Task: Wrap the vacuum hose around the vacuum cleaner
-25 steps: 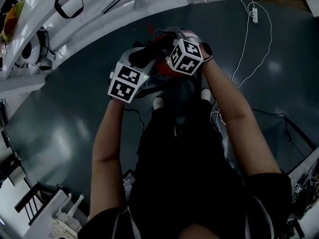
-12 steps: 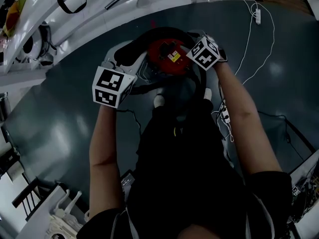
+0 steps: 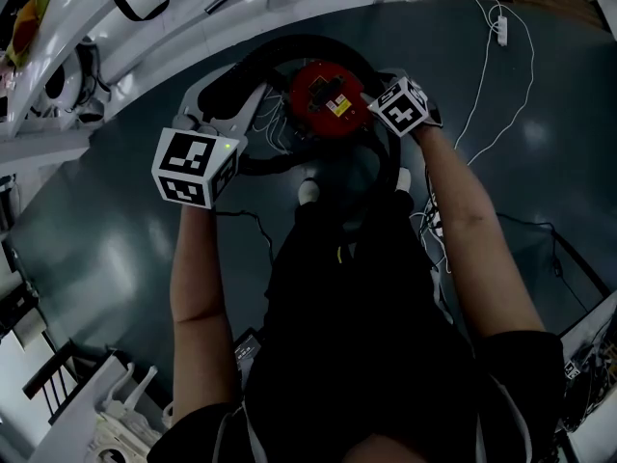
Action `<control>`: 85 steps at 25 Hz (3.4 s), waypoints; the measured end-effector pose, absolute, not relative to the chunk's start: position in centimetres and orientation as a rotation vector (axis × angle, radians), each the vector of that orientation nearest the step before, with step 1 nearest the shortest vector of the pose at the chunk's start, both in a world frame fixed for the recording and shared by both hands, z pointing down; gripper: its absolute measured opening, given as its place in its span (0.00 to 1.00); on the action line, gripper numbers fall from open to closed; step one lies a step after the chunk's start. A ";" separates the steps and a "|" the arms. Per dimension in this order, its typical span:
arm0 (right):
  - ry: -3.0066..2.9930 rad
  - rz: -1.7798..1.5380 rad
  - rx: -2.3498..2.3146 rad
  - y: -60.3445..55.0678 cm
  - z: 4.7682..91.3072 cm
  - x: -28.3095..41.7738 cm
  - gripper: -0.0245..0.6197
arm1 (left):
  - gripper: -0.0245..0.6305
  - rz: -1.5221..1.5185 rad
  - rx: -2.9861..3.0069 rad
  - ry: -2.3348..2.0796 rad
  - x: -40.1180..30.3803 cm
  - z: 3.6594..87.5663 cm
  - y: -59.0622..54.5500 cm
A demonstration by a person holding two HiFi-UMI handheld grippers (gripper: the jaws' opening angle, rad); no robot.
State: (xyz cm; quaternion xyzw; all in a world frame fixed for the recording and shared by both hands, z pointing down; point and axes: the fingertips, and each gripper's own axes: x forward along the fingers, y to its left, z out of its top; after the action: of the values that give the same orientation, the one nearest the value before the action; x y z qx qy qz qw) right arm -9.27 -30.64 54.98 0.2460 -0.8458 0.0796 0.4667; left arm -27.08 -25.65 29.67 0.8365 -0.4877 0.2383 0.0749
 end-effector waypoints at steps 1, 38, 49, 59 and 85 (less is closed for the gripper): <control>-2.065 0.195 0.620 -30.8 54.9 -9.1 0.33 | 0.28 0.716 2.500 -1.466 -27.2 29.9 -25.6; -2.108 -0.308 0.426 -33.6 45.3 -16.0 0.31 | 0.41 0.953 2.361 -1.407 -25.8 41.0 -26.2; -2.190 -0.318 0.343 -31.9 44.6 -16.4 0.32 | 0.27 1.183 2.349 -1.281 -22.9 43.7 -28.2; -2.218 -0.248 0.491 -32.7 44.5 -13.8 0.37 | 0.26 1.210 2.335 -1.201 -21.9 41.6 -29.2; -2.405 0.114 0.325 -24.7 47.1 -16.2 0.36 | 0.25 1.275 2.361 -0.929 -17.8 36.2 -34.4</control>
State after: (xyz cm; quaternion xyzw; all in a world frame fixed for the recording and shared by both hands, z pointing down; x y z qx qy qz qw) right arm -16.17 -24.65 47.12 0.1253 -0.9278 0.0439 0.3488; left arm -17.78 -34.38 36.22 0.8220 -0.3234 0.4439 0.1504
